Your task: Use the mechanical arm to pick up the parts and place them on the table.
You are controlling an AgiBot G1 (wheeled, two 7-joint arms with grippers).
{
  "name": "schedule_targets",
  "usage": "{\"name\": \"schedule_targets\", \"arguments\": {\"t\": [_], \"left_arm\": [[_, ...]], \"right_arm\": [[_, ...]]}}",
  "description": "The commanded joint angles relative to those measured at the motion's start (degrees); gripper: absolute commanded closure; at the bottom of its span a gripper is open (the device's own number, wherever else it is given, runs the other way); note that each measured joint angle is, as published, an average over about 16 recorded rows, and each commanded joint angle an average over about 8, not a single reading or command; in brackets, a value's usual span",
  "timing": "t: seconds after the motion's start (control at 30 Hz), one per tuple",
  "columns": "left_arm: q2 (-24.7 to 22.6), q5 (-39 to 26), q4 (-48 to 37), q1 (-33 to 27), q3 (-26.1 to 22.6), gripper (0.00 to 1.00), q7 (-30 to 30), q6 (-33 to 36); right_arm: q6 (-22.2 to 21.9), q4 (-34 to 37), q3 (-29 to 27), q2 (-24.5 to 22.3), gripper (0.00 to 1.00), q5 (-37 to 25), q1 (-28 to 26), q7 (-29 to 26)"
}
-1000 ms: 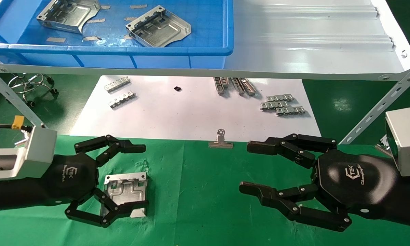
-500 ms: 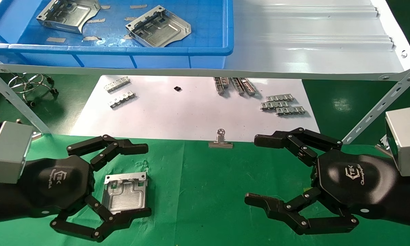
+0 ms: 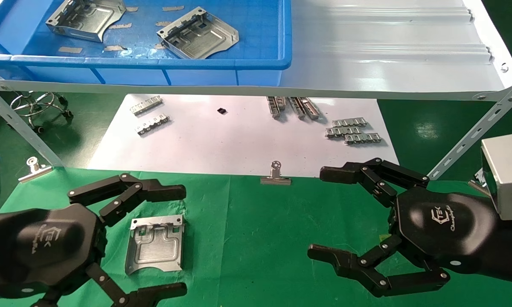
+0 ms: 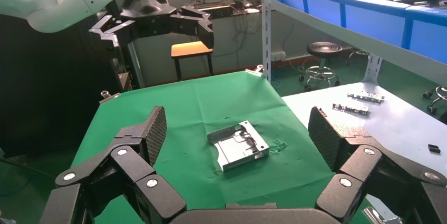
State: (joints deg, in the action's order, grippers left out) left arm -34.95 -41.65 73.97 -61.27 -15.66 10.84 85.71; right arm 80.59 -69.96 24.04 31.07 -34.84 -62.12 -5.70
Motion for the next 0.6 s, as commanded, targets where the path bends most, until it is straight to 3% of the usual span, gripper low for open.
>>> {"name": "schedule_targets", "arguments": {"t": [0.03, 0.6], "left_arm": [[0.13, 0.35, 0.88, 0.65, 0.78, 0.00, 0.61, -0.03], [0.03, 0.03, -0.01, 0.01, -0.01, 0.00, 0.09, -0.05]], "right_arm": [[-0.01, 0.00, 0.00, 0.00, 0.00, 0.00, 0.01, 0.00], [0.00, 0.00, 0.00, 0.00, 0.00, 0.00, 0.01, 0.00]]}}
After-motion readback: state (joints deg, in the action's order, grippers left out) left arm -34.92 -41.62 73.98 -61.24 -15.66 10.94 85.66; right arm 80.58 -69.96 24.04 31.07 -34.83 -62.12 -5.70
